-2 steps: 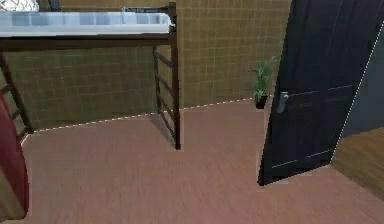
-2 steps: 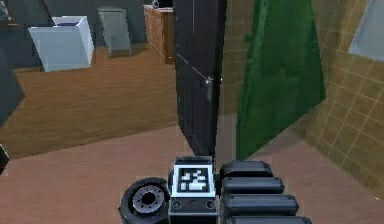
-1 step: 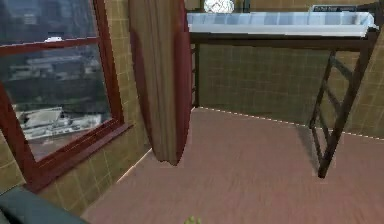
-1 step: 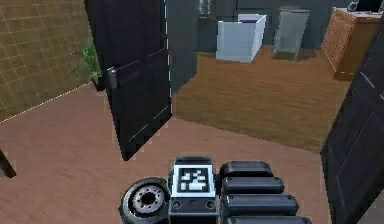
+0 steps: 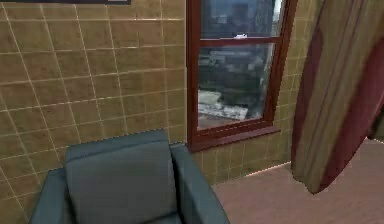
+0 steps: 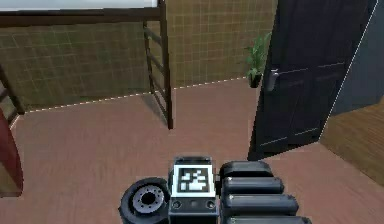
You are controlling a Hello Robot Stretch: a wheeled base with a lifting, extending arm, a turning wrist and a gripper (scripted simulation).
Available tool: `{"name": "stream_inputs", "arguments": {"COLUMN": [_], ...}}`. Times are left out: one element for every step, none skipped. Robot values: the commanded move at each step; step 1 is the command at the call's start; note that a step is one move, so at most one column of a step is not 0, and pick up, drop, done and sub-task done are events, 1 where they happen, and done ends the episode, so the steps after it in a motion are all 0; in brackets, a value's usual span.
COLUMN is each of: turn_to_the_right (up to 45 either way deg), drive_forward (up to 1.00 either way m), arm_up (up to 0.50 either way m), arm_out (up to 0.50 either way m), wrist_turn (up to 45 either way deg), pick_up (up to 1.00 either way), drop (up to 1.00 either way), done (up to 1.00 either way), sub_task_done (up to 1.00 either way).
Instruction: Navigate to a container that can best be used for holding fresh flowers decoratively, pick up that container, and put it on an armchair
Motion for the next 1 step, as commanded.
{"name": "stream_inputs", "arguments": {"turn_to_the_right": [-42.0], "drive_forward": [0.0], "arm_up": [0.0], "arm_out": [0.0], "wrist_turn": [0.0], "pick_up": [0.0], "drop": [0.0], "done": [0.0], "sub_task_done": [0.0]}}
